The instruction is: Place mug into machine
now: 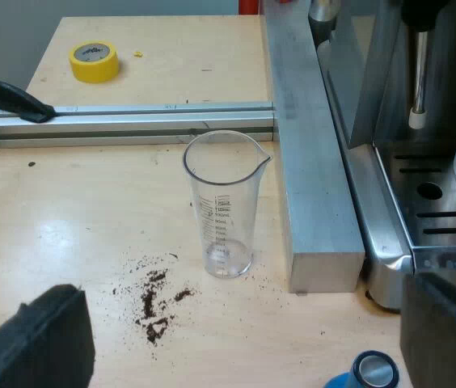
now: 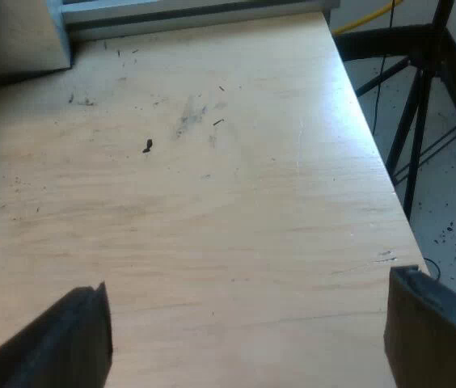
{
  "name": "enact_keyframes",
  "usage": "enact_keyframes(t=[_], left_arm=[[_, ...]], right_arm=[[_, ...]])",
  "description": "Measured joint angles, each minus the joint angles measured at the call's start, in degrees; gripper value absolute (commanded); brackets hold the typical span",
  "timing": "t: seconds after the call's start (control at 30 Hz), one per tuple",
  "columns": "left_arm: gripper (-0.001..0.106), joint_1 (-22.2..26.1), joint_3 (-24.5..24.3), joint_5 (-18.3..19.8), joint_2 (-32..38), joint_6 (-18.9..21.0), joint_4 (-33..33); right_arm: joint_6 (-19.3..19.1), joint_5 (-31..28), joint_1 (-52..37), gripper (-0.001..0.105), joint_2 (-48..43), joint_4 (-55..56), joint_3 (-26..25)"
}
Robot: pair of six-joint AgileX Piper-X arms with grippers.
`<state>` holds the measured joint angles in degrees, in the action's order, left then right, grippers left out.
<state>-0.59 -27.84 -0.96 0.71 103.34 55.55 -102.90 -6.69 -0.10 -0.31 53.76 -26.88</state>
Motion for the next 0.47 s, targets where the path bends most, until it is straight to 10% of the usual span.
enact_keyframes(t=[0.47], left_arm=[[0.078,0.0,0.3,0.0,0.0,0.0,-0.4]], right_arm=[[-0.1,0.0,0.0,0.071,0.0,0.0,0.0]])
